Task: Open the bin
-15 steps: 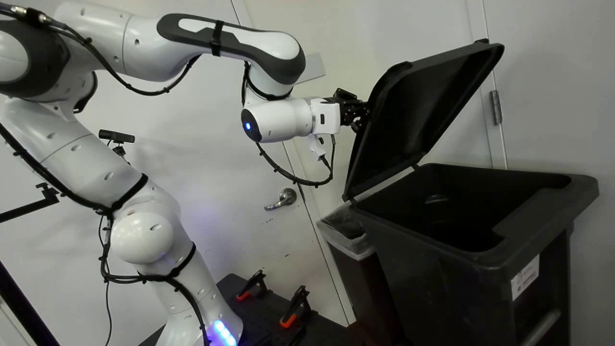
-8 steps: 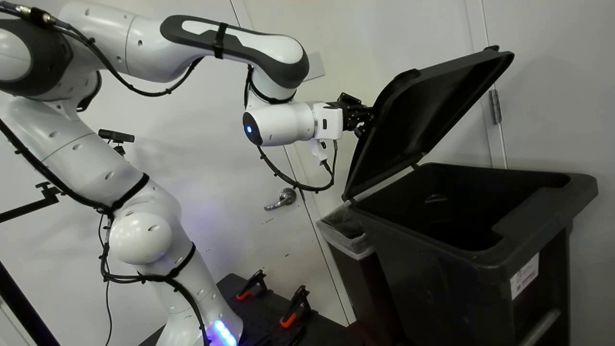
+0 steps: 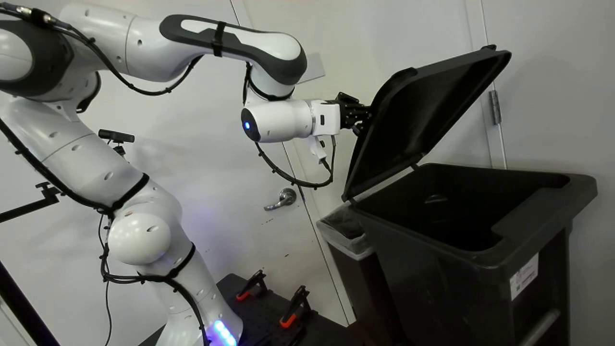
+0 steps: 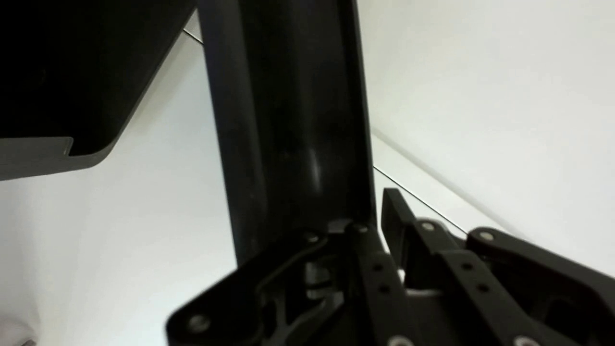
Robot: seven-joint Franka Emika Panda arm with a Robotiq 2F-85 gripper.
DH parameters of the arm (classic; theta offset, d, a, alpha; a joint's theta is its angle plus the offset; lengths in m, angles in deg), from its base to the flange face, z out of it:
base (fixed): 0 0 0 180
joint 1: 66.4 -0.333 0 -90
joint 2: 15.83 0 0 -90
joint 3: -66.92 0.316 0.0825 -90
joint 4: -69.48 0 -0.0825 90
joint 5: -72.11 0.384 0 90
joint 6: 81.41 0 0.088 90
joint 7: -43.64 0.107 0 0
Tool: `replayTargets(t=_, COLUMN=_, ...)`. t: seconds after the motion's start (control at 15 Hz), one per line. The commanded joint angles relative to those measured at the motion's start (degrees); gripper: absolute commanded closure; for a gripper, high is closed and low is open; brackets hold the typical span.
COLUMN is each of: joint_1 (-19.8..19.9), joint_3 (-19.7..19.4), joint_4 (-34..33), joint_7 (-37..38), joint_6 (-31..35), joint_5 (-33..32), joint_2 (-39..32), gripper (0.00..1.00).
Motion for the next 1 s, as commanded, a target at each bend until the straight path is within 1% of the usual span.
replayTargets(t=0.0, joint_1=1.10, joint_3=6.39, joint_4=-3.04, joint_7=-1.88, joint_6=5.09, joint_5=0.39, joint_2=2.93, gripper=0.96)
replayTargets(t=0.2, joint_1=2.77, joint_3=12.05, joint_4=-4.64, joint_7=-2.69, joint_6=7.87, joint_5=0.37, joint_2=4.22, gripper=0.96)
replayTargets(t=0.33, joint_1=4.85, joint_3=16.64, joint_4=-5.59, joint_7=-2.84, joint_6=8.81, joint_5=0.39, joint_2=5.03, gripper=0.96)
replayTargets(t=0.6, joint_1=10.40, joint_3=26.72, joint_4=-7.72, joint_7=-3.63, joint_6=10.16, joint_5=0.39, joint_2=5.88, gripper=0.96)
replayTargets(t=0.73, joint_1=14.22, joint_3=32.52, joint_4=-9.11, joint_7=-5.33, joint_6=11.43, joint_5=0.38, joint_2=5.88, gripper=0.96)
replayTargets(t=0.93, joint_1=23.13, joint_3=43.52, joint_4=-11.47, joint_7=-7.52, joint_6=13.48, joint_5=0.38, joint_2=7.31, gripper=0.96)
